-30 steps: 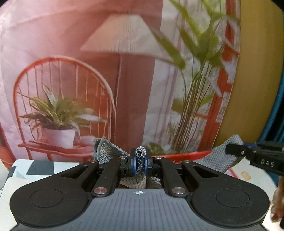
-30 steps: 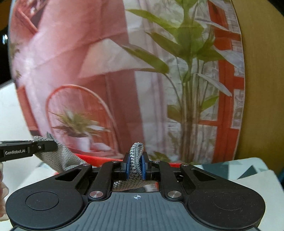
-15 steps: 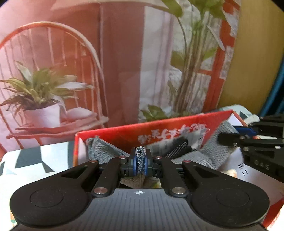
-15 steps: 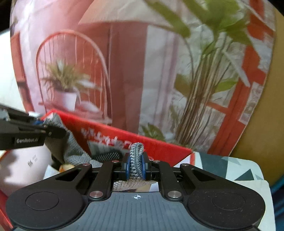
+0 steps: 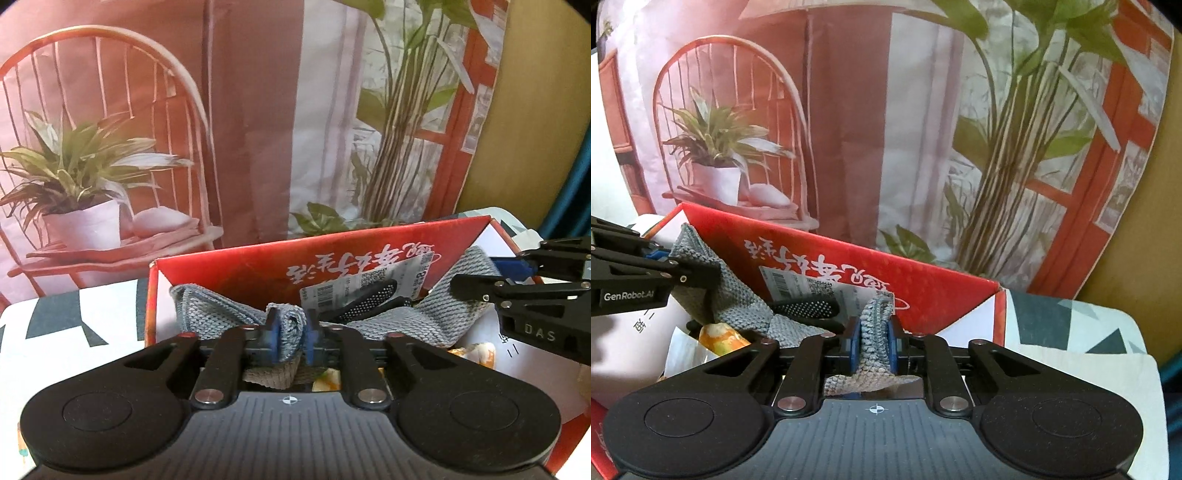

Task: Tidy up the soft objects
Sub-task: 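Lift the grey towel with the left tool and carry it over the box, then open the left tool to drop the grey towel into the red box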

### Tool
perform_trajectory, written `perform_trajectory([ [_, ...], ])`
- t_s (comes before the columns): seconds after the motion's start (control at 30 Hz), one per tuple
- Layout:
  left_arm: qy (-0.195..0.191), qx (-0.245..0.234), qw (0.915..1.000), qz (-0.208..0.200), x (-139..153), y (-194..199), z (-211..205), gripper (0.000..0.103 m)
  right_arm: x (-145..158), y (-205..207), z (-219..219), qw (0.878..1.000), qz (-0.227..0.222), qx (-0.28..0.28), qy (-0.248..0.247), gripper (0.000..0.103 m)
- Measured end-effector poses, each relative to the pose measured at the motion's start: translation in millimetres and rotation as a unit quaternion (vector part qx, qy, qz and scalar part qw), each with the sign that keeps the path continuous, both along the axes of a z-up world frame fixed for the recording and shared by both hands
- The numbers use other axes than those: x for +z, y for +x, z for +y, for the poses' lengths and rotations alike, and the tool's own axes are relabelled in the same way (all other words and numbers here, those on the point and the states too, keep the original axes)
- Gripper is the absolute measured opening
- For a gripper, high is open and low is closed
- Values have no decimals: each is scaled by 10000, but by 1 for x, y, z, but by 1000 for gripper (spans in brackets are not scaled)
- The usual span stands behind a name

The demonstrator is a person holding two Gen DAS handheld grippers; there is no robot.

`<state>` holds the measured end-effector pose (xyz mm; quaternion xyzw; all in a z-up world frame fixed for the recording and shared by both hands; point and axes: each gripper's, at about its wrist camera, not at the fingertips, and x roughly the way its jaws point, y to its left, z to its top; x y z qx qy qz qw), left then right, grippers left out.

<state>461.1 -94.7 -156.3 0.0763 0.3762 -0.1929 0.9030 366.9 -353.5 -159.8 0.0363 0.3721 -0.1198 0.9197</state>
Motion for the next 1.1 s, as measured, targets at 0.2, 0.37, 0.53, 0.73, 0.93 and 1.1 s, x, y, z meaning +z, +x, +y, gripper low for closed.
perform_trajectory([
  [0.2, -311, 125, 9993, -171, 16, -6, 8, 69, 13, -10, 0, 9994, -338, -29, 11, 52],
  [0.37, -396, 66, 9987, -322, 35, -23, 9, 82, 29, -20, 3, 9988, -488, -48, -53, 69],
  [0.53, -524, -114, 9967, -605, 56, -58, 15, 103, 47, -42, 11, 9974, -722, -40, 38, 102],
  [0.73, -570, 33, 9954, -773, 63, -102, 31, 103, 56, -72, 21, 9958, -893, -92, 204, 103],
  [0.93, -686, 310, 9932, -882, 54, -151, 54, 103, 53, -116, 39, 9913, -1281, -69, 289, 103],
  [1.1, -562, 355, 9955, -682, 36, -184, 66, 103, 43, -151, 54, 9887, -1428, 91, 444, 103],
])
